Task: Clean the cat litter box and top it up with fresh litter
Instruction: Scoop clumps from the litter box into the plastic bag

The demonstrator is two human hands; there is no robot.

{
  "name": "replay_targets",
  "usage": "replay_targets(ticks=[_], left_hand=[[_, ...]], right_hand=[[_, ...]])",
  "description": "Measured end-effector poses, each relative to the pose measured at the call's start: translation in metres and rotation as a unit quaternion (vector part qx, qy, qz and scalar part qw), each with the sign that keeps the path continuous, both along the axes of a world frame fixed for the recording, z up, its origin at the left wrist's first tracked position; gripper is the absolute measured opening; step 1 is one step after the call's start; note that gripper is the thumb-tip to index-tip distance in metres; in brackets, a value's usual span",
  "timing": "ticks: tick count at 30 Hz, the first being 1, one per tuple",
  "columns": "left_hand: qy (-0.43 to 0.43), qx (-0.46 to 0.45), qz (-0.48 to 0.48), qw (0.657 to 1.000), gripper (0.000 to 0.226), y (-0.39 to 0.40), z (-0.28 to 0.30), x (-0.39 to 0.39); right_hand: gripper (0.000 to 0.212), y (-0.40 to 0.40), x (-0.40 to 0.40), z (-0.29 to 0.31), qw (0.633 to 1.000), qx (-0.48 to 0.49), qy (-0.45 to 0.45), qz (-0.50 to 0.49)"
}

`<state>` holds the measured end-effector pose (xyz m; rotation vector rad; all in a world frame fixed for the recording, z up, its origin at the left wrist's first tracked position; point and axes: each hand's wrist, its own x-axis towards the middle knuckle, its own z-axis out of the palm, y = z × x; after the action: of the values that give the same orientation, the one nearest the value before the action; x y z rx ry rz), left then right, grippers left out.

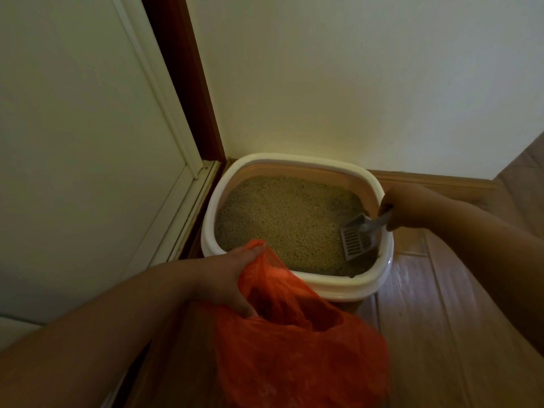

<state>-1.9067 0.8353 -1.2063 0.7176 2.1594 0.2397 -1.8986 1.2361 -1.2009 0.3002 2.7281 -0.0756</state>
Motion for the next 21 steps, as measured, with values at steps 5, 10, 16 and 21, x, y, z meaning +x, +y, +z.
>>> replay_targets(ticks=[5,10,16,21], left_hand=[[-0.003,0.006,0.005,1.000,0.139,0.000,-0.002,-0.001],[-0.009,0.019,0.006,1.000,0.138,0.004,-0.004,-0.002],[-0.010,0.031,-0.004,0.999,0.135,0.009,-0.005,-0.002],[-0.014,0.037,-0.002,0.999,0.136,0.008,-0.009,-0.003]], right_hand=[[0.023,0.006,0.003,-0.004,1.000,-0.016,0.021,-0.016],[0.040,0.000,-0.010,-0.005,0.999,0.038,0.013,-0.020],[0.048,-0.007,-0.018,-0.012,0.995,0.074,-0.021,-0.063],[0.056,0.008,-0.016,-0.023,0.997,0.009,-0.002,-0.079]])
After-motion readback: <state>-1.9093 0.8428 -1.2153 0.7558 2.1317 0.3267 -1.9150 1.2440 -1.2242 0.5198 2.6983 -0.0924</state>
